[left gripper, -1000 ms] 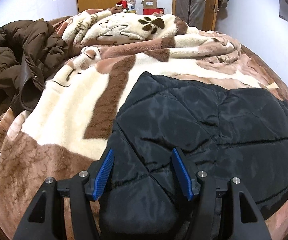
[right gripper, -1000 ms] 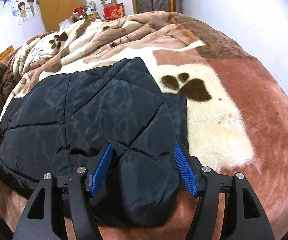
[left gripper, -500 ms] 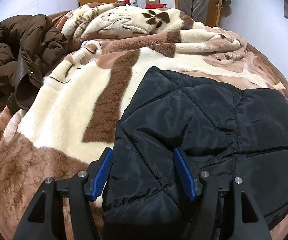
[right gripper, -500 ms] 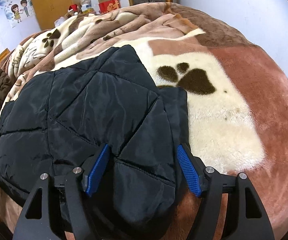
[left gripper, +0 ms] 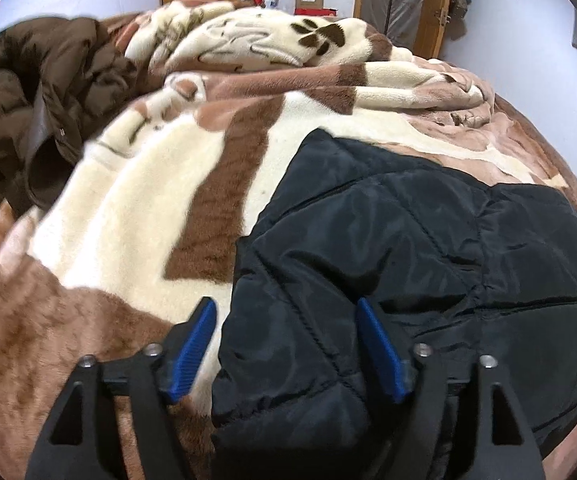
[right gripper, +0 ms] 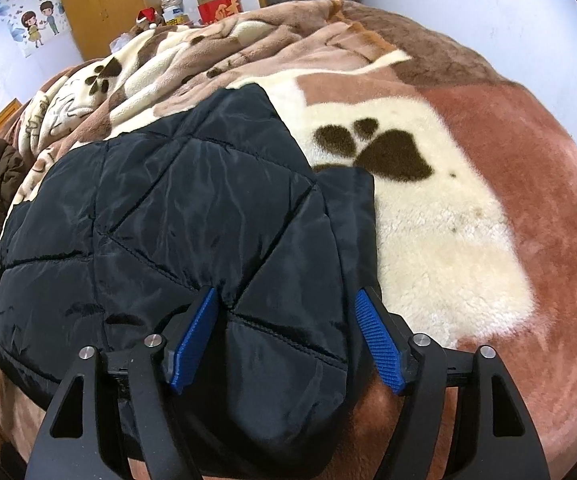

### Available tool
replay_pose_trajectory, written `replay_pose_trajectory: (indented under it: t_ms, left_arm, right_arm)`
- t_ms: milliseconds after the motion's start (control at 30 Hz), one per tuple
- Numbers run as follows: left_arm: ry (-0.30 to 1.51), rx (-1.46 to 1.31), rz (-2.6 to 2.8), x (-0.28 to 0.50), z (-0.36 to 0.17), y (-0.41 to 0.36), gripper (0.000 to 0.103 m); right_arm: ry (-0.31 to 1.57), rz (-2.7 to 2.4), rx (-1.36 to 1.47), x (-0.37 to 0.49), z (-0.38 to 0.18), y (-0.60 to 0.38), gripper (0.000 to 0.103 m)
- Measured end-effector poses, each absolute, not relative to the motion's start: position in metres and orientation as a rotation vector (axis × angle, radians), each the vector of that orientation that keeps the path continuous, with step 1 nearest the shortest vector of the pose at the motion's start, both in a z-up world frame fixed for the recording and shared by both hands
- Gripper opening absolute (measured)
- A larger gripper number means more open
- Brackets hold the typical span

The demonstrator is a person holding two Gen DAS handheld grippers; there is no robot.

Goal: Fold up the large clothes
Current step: 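Grasp the other side edge of the jacket with both grippers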

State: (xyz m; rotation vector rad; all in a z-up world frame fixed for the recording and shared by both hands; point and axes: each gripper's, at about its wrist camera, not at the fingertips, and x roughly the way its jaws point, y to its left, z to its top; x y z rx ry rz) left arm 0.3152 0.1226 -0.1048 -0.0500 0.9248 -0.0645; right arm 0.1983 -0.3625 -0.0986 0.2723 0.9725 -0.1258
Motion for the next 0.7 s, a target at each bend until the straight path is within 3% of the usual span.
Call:
replay_pose_trajectory:
  t_ms: [100,133,300,467,600,700]
  left_arm:
    - [0.967,-0.167,-0.103,0.323,-0.121,0.139,0.091]
    - [0.982,-0.202,-0.122,0.326,-0.126,0.143,0.092]
    - [1.026,-0.282,-0.181,0.336,-0.142,0.148,0.097]
    - [1.066,-0.346,-0.209,0.339,-0.148,0.149,0.097]
    - [1.081,-0.397,-0.258,0.325,-0.154,0.149,0.097]
    - [1.085,-0.412,-0.272,0.332,-0.153,0.149,0.097]
  right_arm:
    - [0.991,-0.106,0.345,0.203,-0.109,-0.373,0.081]
    - [0.999,-0.103,0.368,0.205,-0.113,-0.377,0.086]
    - [1.029,-0.058,0.467,0.214,-0.130,-0.390,0.092]
    - [1.052,-0.024,0.533,0.221,-0.137,-0.395,0.091]
    - [1.053,0.022,0.552,0.209,-0.138,-0.394,0.082]
    - [1.057,0.046,0.559,0.211,-0.140,-0.396,0.081]
